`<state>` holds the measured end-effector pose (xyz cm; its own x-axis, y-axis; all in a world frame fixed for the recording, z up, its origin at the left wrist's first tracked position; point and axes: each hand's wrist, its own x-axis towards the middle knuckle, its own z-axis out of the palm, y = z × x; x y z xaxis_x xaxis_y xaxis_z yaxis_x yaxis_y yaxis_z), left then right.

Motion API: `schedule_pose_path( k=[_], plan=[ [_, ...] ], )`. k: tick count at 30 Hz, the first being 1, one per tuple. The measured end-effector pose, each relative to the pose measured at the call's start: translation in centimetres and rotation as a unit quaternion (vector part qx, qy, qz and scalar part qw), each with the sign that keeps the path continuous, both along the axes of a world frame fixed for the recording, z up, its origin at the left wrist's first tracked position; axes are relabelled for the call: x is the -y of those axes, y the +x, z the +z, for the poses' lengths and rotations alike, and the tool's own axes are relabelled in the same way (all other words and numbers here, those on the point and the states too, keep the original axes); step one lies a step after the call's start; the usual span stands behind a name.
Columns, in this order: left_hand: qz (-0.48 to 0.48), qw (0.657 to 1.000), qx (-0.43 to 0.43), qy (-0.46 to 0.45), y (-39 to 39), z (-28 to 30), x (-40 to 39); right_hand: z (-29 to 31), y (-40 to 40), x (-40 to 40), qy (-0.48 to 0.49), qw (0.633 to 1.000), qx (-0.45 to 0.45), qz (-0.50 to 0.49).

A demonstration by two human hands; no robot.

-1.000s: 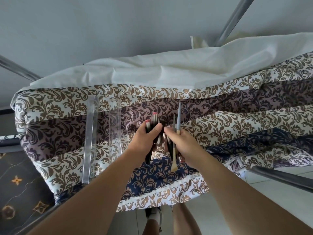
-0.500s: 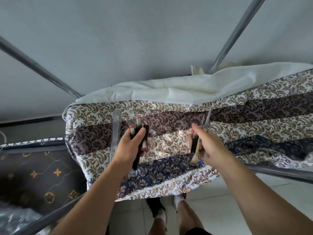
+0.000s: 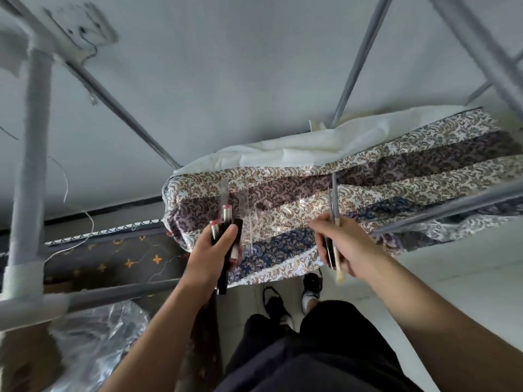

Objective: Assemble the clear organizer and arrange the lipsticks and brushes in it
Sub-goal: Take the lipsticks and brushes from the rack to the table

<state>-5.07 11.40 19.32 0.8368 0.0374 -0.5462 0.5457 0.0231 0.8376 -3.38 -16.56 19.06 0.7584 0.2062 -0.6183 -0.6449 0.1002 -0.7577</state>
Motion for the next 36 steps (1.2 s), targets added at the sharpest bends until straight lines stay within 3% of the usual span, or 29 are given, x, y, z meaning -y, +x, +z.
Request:
schedule_pose_path(
  k=[7, 16, 23, 30, 33, 36],
  plan=[
    [-0.061, 0.998, 0.013, -0.008, -3.0, 1.9, 0.0, 2.0, -5.8, 0.9, -0.049, 0.994, 0.077, -0.059],
    [-0.177, 0.983, 0.028, -0.037, -4.3, 3.5, 5.6, 3.1, -14.4, 4.1, -0.07, 0.978, 0.08, -0.181],
    [-0.32, 0.945, 0.051, -0.037, -8.5, 4.7, 14.3, 4.8, -26.8, 8.1, -0.113, 0.939, 0.048, -0.322],
    [-0.477, 0.875, 0.038, -0.074, -20.1, 4.9, 25.0, 5.9, -46.5, 10.6, -0.136, 0.856, 0.022, -0.498],
    [-0.54, 0.835, 0.032, -0.101, -27.4, 5.3, 29.6, 6.3, -56.0, 10.3, -0.14, 0.799, 0.01, -0.584],
    [-0.625, 0.772, 0.013, -0.118, -35.6, 6.0, 34.0, 6.8, -65.2, 9.0, -0.137, 0.723, -0.004, -0.677]
  ],
)
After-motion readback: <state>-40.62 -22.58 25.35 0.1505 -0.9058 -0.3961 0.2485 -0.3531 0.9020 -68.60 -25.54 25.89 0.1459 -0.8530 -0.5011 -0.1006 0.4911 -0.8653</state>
